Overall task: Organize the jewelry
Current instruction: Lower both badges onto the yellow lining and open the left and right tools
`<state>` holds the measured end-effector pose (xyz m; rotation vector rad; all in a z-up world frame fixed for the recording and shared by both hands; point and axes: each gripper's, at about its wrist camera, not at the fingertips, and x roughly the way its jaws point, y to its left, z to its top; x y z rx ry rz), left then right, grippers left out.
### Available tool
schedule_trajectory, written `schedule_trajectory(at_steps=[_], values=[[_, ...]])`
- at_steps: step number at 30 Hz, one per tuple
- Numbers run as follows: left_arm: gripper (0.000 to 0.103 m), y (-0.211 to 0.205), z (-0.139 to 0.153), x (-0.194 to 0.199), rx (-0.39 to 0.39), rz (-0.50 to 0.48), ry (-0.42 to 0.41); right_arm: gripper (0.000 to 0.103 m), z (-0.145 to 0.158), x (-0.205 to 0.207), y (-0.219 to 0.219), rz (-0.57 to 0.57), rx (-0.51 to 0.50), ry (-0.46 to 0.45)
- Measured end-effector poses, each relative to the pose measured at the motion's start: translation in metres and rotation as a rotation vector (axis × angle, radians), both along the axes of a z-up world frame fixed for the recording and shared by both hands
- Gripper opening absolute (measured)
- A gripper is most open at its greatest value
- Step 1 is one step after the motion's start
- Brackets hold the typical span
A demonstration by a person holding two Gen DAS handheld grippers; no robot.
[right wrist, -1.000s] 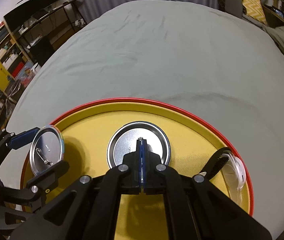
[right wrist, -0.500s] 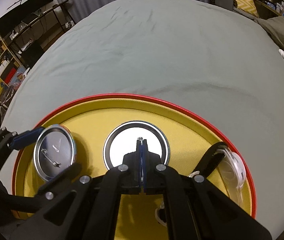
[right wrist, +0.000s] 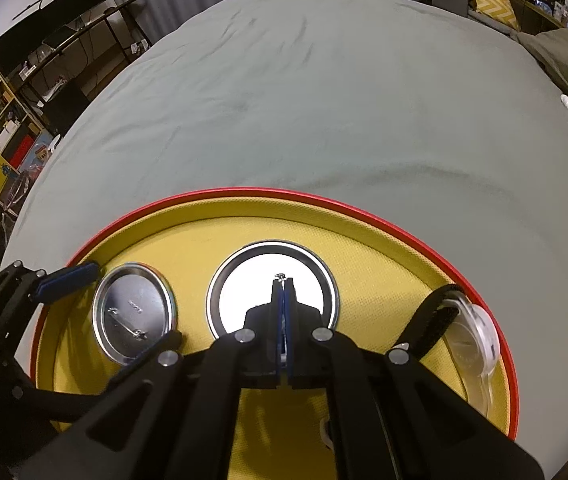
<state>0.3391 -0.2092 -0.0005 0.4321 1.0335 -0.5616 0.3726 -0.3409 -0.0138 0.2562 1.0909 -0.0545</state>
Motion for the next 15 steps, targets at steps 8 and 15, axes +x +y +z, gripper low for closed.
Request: schedule_trajectory(at_steps=[8, 15], values=[[0.092, 0.003, 0.003, -0.006, 0.009, -0.006, -0.001, 0.002, 0.002, -0.003, 0.002, 0.014, -0.026, -0.007], [0.098, 0.015, 0.023, -0.012, -0.025, 0.026, -0.027, 0.003, 0.017, -0.010, 0.000, 0.007, -0.021, -0.048]])
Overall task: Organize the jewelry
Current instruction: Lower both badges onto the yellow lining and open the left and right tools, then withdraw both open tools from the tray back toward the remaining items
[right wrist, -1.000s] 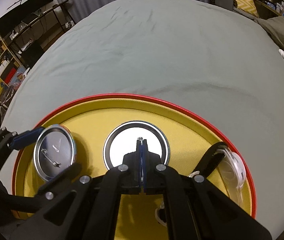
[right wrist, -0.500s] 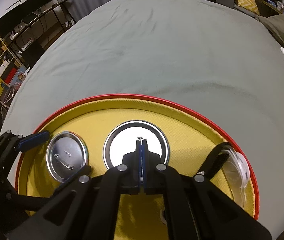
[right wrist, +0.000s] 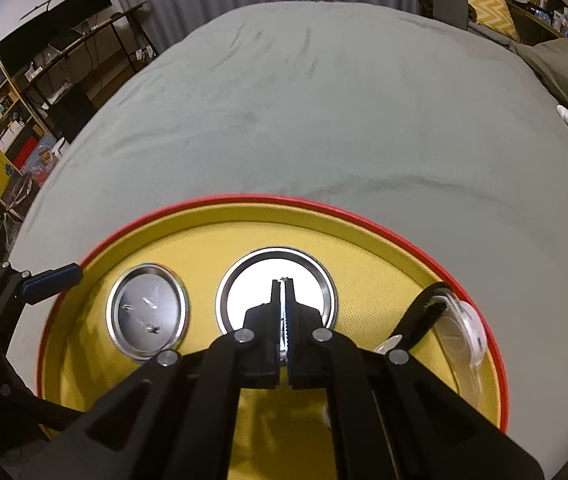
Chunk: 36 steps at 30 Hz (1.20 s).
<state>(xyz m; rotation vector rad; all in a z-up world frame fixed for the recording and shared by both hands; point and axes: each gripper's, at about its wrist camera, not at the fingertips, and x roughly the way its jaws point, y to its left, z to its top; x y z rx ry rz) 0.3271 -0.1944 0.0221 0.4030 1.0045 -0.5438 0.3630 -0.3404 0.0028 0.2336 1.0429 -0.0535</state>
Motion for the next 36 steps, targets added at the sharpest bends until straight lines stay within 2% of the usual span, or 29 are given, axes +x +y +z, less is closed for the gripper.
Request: schedule_trajectory(at_steps=[2, 3, 4, 9, 12, 19, 24, 28, 31, 36], values=[[0.098, 0.004, 0.008, -0.003, -0.012, 0.009, -0.013, 0.041, 0.011, -0.005, -0.001, -0.003, -0.002, -0.024], [0.098, 0.007, 0.013, -0.004, -0.021, 0.020, -0.020, 0.080, 0.016, -0.008, -0.002, -0.004, 0.007, -0.041], [0.098, 0.011, 0.017, -0.005, -0.030, 0.033, -0.024, 0.088, 0.024, -0.013, -0.003, -0.005, 0.020, -0.071], [0.098, 0.036, 0.047, -0.020, -0.118, 0.097, -0.054, 0.089, 0.066, -0.034, -0.007, -0.009, 0.068, -0.181], [0.098, 0.051, 0.064, -0.032, -0.163, 0.119, -0.070, 0.093, 0.093, -0.051, -0.007, -0.009, 0.090, -0.249], [0.098, 0.086, 0.109, -0.074, -0.232, 0.195, -0.128, 0.094, 0.145, -0.087, 0.021, 0.095, 0.081, -0.343], [0.098, 0.117, 0.124, -0.105, -0.213, 0.209, -0.160, 0.094, 0.166, -0.119, 0.049, 0.218, 0.060, -0.390], [0.098, 0.136, 0.127, -0.134, -0.179, 0.202, -0.173, 0.094, 0.174, -0.143, 0.065, 0.273, 0.050, -0.409], [0.098, 0.153, 0.126, -0.150, -0.160, 0.213, -0.178, 0.094, 0.177, -0.160, 0.074, 0.298, 0.063, -0.420], [0.098, 0.183, 0.125, -0.178, -0.171, 0.244, -0.178, 0.094, 0.173, -0.181, 0.091, 0.347, 0.056, -0.414]])
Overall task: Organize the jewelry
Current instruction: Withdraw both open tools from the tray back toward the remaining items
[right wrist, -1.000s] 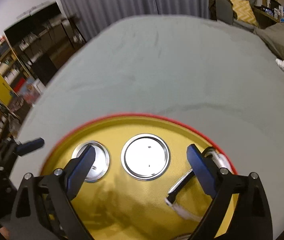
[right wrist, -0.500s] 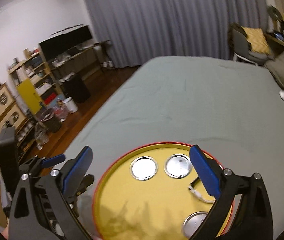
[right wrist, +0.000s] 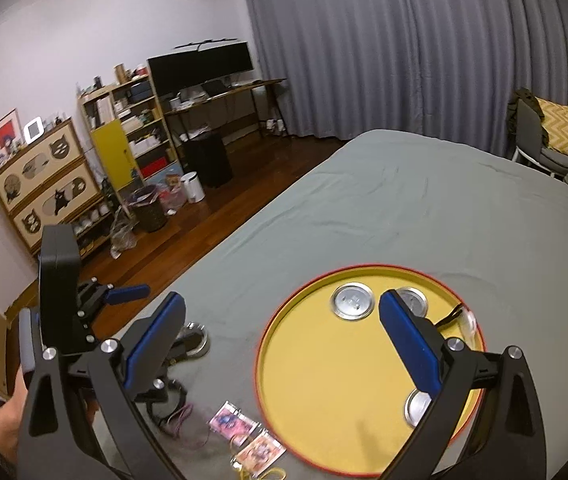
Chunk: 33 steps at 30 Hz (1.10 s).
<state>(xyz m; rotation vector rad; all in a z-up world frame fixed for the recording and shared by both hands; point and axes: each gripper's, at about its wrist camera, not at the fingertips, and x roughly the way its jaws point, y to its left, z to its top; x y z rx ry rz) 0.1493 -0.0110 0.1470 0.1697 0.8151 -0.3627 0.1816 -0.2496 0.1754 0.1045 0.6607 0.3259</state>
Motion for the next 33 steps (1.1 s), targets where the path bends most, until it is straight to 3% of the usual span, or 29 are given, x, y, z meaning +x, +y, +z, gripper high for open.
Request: schedule_trajectory(at_steps=[12, 20, 33], values=[[0.098, 0.070, -0.047, -0.039, -0.022, 0.099, 0.077, 0.094, -0.036, -0.012, 0.058, 0.120, -0.046, 0.038], [0.098, 0.088, -0.087, -0.048, -0.017, 0.101, 0.140, 0.094, -0.064, -0.006, 0.079, 0.177, -0.044, 0.097], [0.098, 0.097, -0.129, -0.052, -0.007, 0.126, 0.217, 0.094, -0.117, -0.037, 0.108, 0.334, -0.097, 0.161]])
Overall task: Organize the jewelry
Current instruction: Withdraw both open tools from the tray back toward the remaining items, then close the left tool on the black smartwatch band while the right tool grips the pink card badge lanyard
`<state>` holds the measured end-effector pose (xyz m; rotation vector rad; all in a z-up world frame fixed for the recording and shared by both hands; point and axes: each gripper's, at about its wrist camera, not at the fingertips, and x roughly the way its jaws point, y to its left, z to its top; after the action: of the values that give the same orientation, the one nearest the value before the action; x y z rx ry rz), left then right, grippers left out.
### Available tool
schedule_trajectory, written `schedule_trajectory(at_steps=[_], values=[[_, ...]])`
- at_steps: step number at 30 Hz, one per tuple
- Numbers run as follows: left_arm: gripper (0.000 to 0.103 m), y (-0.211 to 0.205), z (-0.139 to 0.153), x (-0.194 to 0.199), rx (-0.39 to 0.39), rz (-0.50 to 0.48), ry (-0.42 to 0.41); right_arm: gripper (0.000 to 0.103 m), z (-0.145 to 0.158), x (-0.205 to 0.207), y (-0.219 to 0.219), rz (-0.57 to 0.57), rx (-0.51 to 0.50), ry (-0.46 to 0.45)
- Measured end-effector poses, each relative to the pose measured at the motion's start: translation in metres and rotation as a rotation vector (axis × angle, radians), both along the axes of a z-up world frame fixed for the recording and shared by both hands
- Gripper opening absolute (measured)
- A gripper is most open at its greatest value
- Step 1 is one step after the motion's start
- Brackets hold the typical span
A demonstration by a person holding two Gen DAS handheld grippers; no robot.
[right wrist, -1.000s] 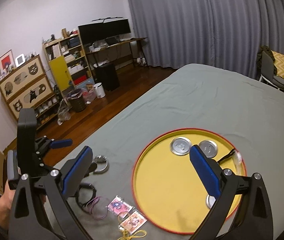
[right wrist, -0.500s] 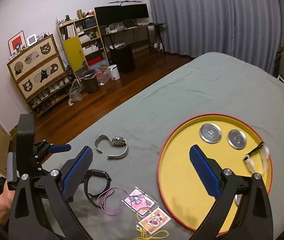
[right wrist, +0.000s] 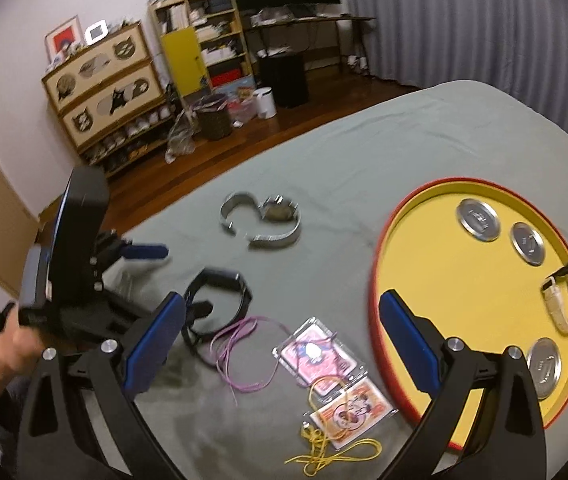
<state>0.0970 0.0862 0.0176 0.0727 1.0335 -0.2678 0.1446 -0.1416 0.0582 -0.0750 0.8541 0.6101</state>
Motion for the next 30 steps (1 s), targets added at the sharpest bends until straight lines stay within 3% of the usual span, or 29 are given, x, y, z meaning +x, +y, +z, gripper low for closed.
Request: schedule_trajectory(at_steps=[19, 20, 22, 30], values=[[0.098, -0.005, -0.019, 0.002, 0.038, -0.019, -0.012, 0.093, -0.064, 0.002, 0.012, 0.081, -0.091, 0.102], [0.098, -0.005, -0.019, 0.002, 0.038, -0.022, -0.016, 0.091, -0.066, 0.003, 0.012, 0.081, -0.095, 0.103], [0.098, -0.006, -0.019, 0.002, 0.039, -0.027, -0.020, 0.074, -0.071, 0.004, 0.012, 0.081, -0.104, 0.118], [0.097, -0.008, -0.020, 0.002, 0.042, -0.053, -0.025, 0.067, -0.074, 0.008, 0.010, 0.067, -0.137, 0.110]])
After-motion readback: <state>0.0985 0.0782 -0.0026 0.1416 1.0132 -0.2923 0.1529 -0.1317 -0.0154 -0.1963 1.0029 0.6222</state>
